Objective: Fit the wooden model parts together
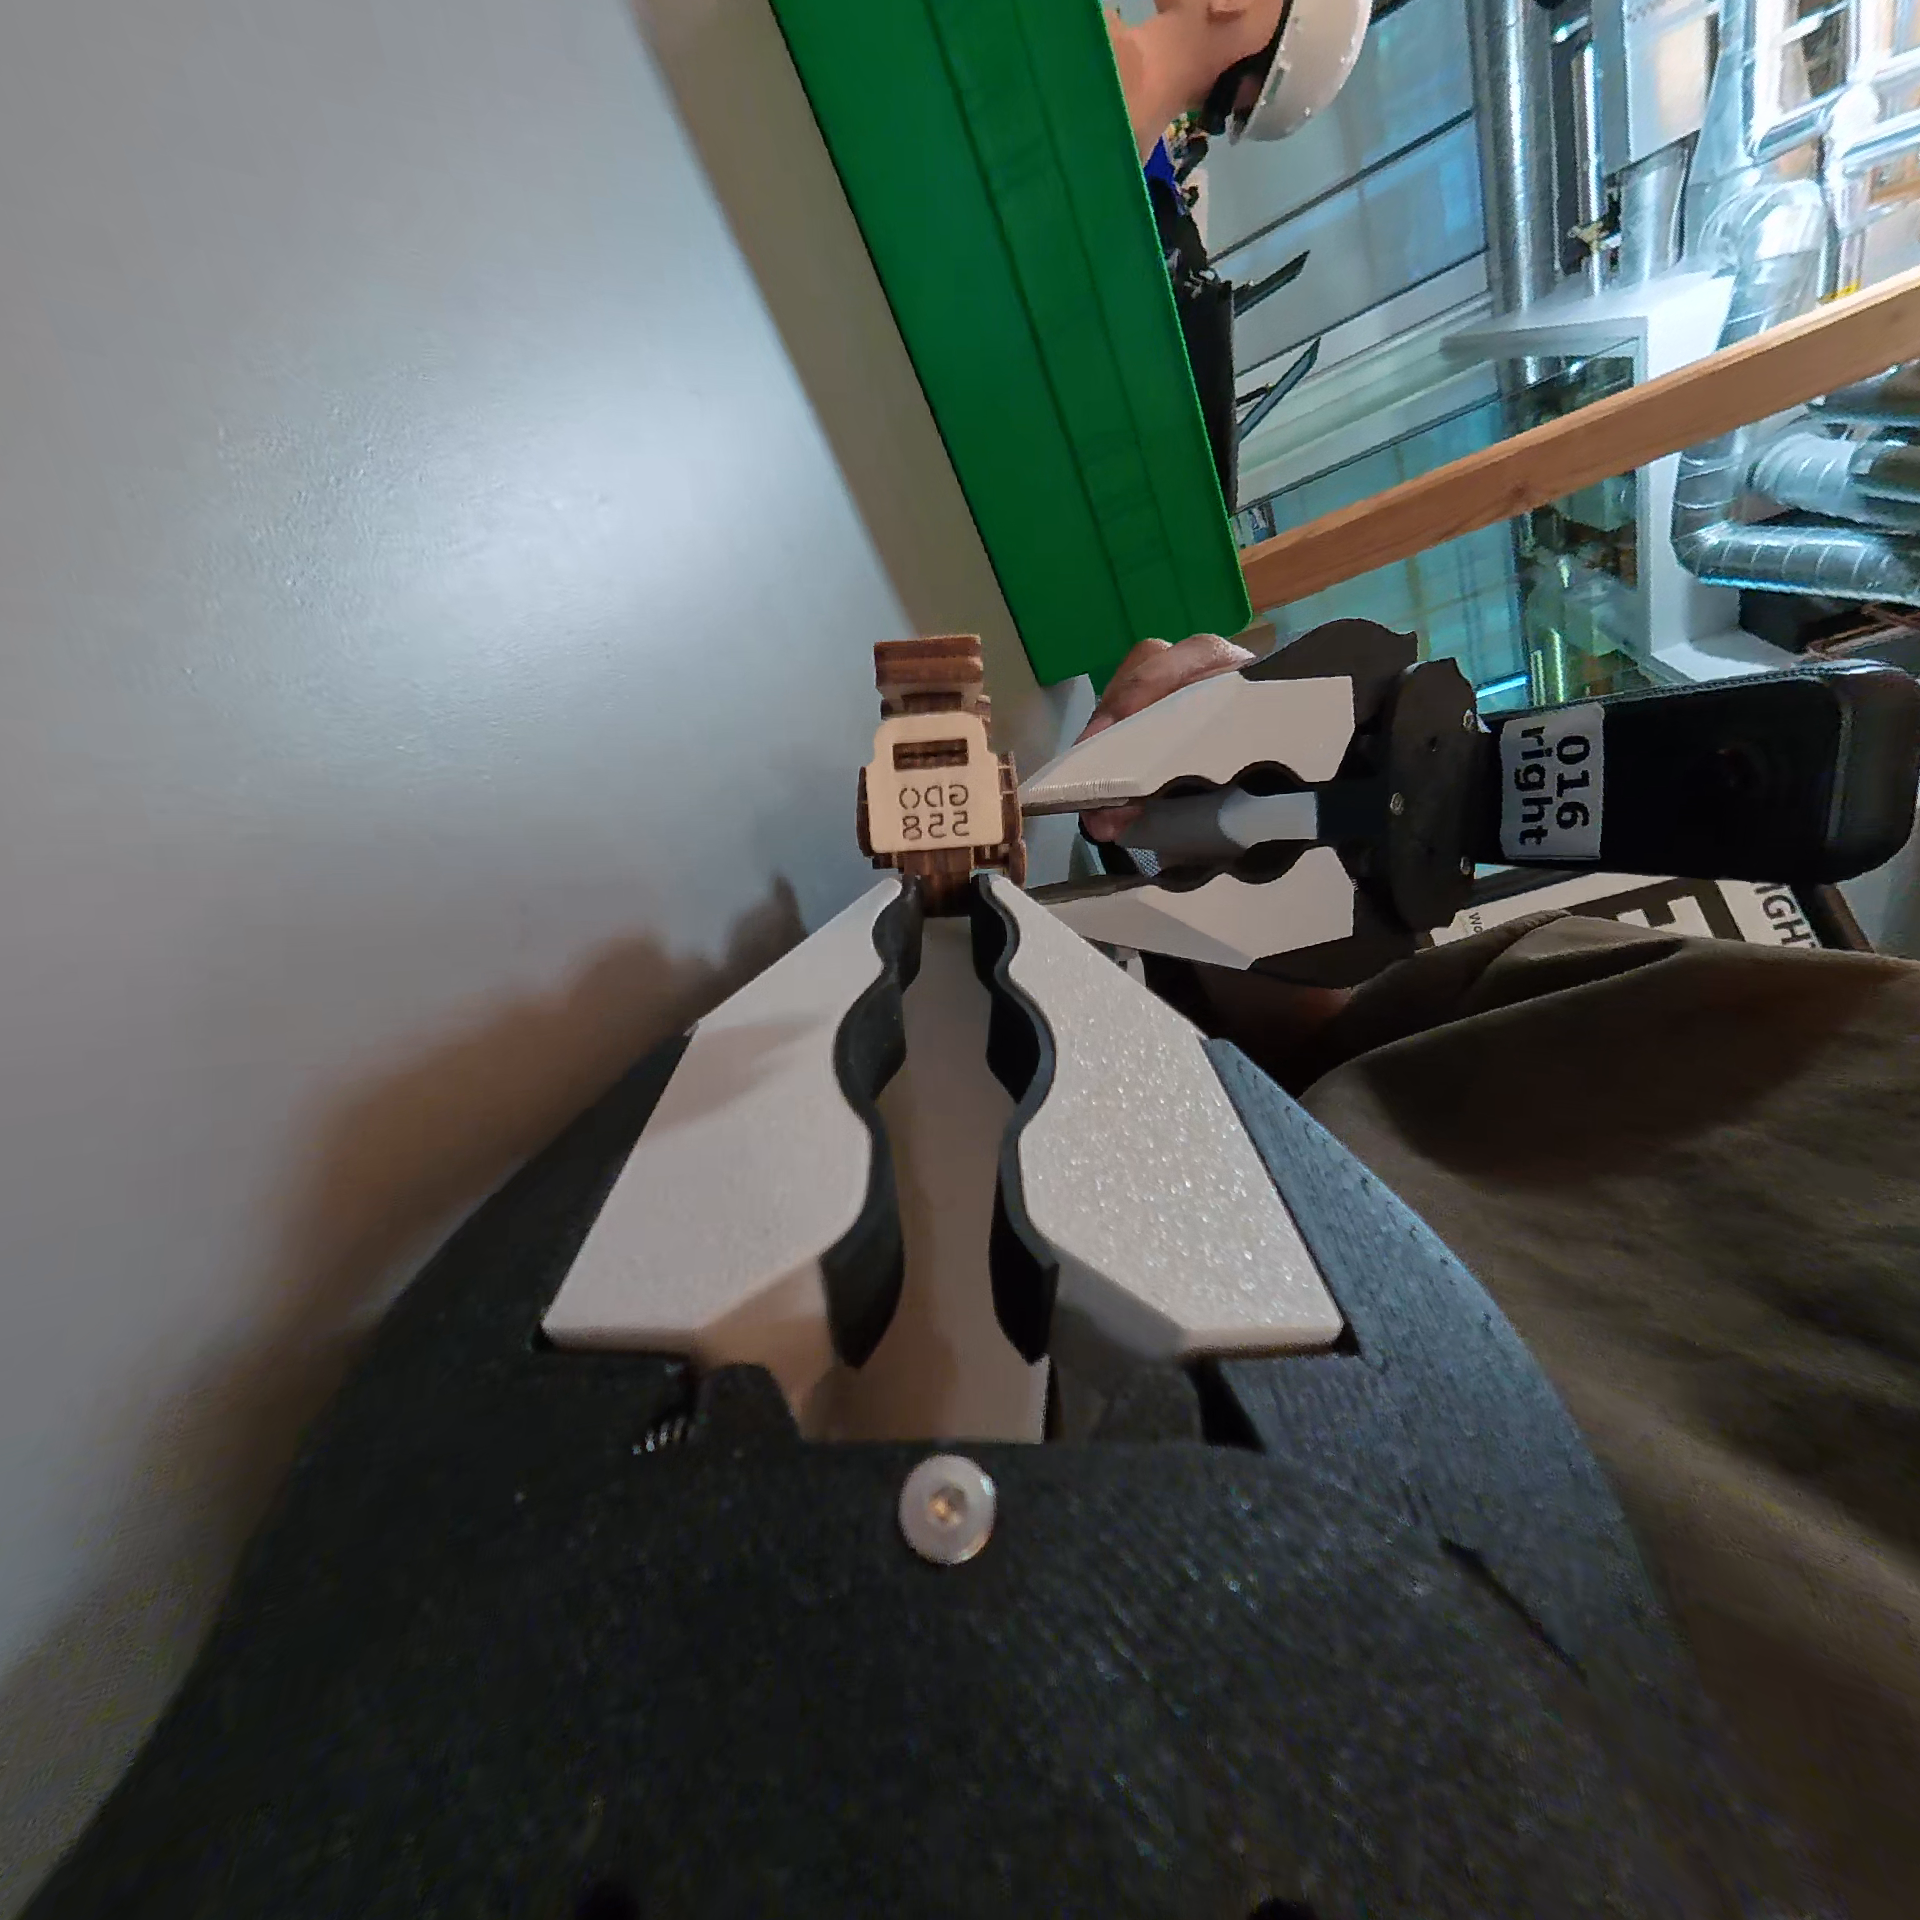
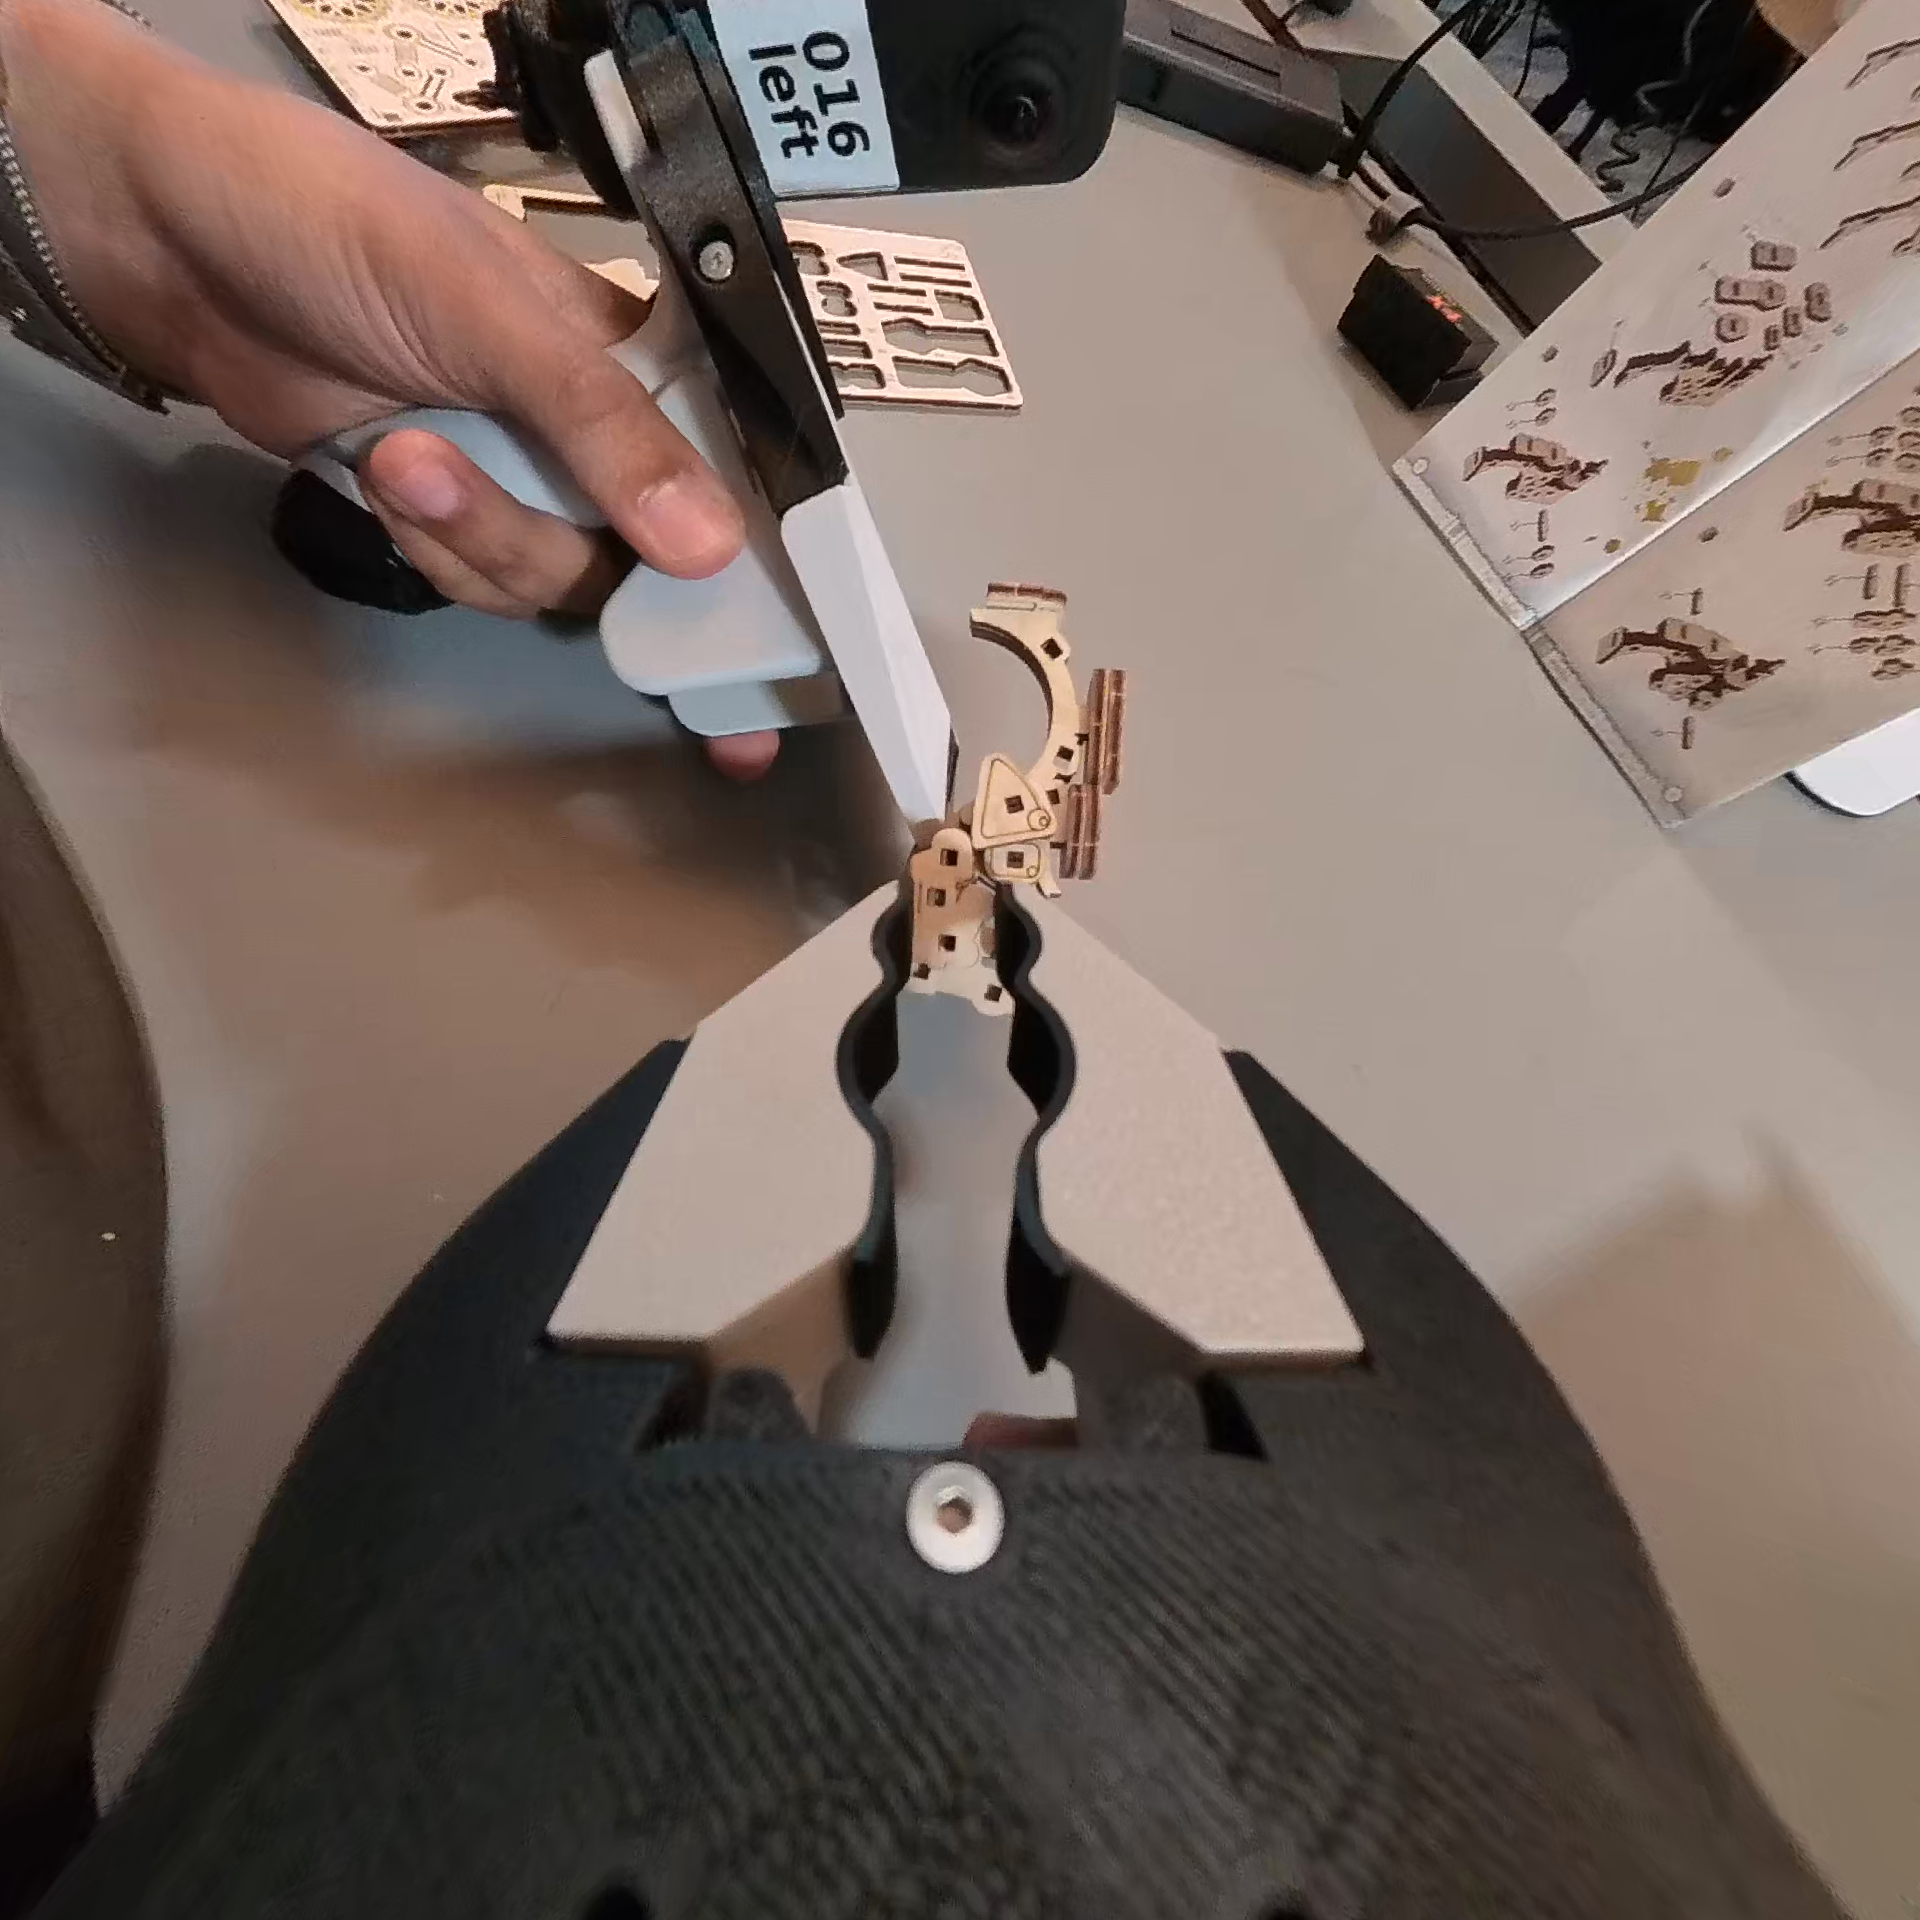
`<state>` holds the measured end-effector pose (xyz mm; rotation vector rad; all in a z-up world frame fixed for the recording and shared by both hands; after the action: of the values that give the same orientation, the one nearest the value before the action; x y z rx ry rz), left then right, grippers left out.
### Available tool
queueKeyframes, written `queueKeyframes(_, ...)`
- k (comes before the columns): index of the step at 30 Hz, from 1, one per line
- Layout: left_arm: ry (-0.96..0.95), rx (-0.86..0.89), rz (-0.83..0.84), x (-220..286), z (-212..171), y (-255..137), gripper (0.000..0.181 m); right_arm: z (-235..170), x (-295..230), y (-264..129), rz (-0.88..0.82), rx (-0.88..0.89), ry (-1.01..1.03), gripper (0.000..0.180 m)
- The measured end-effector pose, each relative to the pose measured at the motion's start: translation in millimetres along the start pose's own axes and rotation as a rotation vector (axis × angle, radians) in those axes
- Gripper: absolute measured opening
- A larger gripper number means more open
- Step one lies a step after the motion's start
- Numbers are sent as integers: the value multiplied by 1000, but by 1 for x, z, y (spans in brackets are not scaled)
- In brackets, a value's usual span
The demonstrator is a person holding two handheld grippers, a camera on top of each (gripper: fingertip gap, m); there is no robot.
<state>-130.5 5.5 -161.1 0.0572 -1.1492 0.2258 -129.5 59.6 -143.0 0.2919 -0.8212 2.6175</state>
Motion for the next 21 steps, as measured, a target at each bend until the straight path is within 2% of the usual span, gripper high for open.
queueKeyframes(15, -16, 13, -15, 0, 2, -1, 7, 3, 0, 1, -42, 22, -53, 14)
queueKeyframes(21, -106, 102, -91, 0, 13, -11, 6, 6, 2, -1, -83, 58, -85, 15)
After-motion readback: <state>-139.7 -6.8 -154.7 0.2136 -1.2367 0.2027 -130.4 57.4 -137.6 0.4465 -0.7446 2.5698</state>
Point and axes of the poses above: each gripper's, where its closed fingertips meet, y out along the fingers, z out of its top, x = y × z across the jaws, the point moved 3 cm from there along -y, back along the fingers, and after that the axes turned 9 degrees about -z, right-handed, at the moved point
